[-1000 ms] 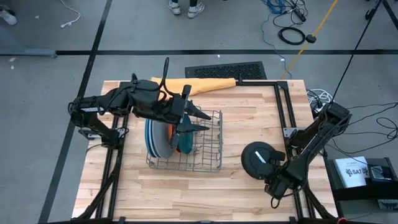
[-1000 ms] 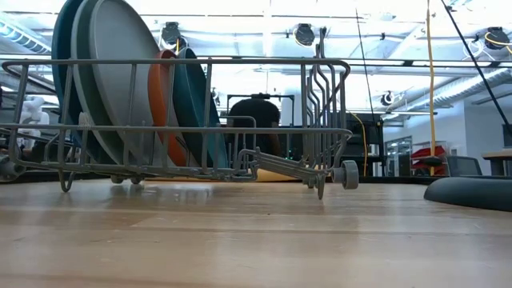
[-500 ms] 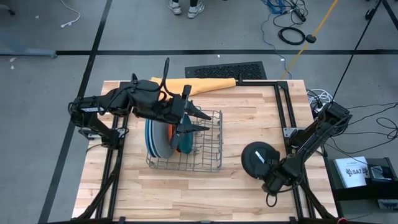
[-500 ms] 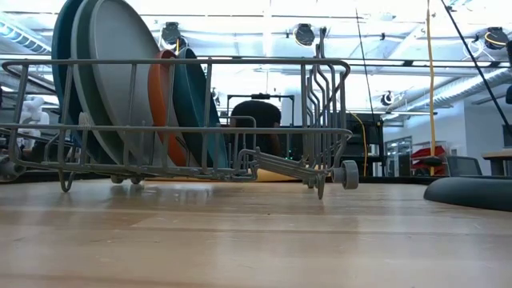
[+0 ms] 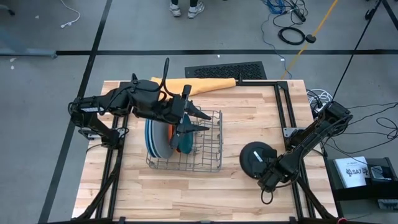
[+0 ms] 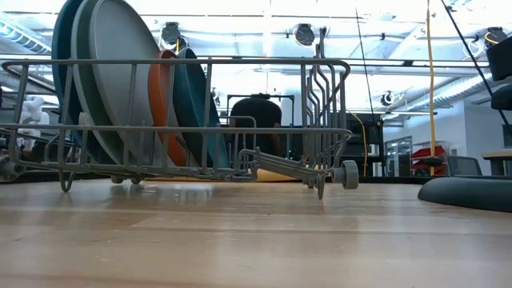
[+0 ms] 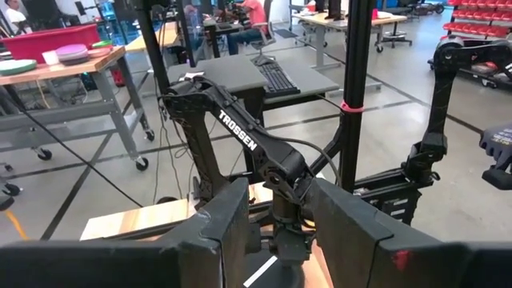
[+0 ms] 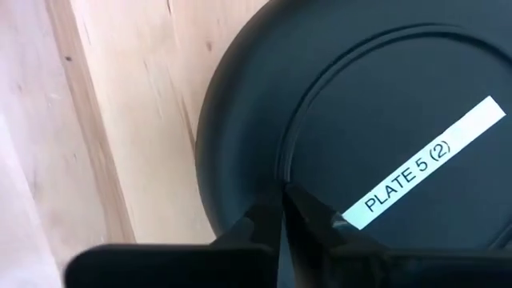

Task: Sort dishes
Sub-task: Put the black plate in the dish rack

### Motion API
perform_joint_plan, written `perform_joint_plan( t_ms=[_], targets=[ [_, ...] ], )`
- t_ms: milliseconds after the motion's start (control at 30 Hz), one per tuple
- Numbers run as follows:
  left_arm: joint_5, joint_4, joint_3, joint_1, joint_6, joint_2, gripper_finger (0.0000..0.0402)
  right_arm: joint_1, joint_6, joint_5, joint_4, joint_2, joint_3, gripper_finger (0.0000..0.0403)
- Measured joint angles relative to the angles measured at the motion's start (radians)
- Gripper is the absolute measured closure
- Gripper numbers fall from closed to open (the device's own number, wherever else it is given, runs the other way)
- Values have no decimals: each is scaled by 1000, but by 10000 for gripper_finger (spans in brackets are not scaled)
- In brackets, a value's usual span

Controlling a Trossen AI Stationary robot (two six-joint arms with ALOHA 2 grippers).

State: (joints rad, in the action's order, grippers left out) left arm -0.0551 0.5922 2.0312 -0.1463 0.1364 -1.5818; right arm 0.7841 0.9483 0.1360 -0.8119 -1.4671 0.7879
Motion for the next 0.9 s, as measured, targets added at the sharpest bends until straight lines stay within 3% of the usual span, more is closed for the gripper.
perform_joint_plan(
  t_ms=[433, 900],
  targets=[
    [0, 0, 0, 0, -1, 0, 263, -11, -11, -13, 39, -4, 13, 402],
    [3, 0, 0, 0, -1, 0, 263, -11, -49, -17, -93, -4, 127, 403]
  ],
)
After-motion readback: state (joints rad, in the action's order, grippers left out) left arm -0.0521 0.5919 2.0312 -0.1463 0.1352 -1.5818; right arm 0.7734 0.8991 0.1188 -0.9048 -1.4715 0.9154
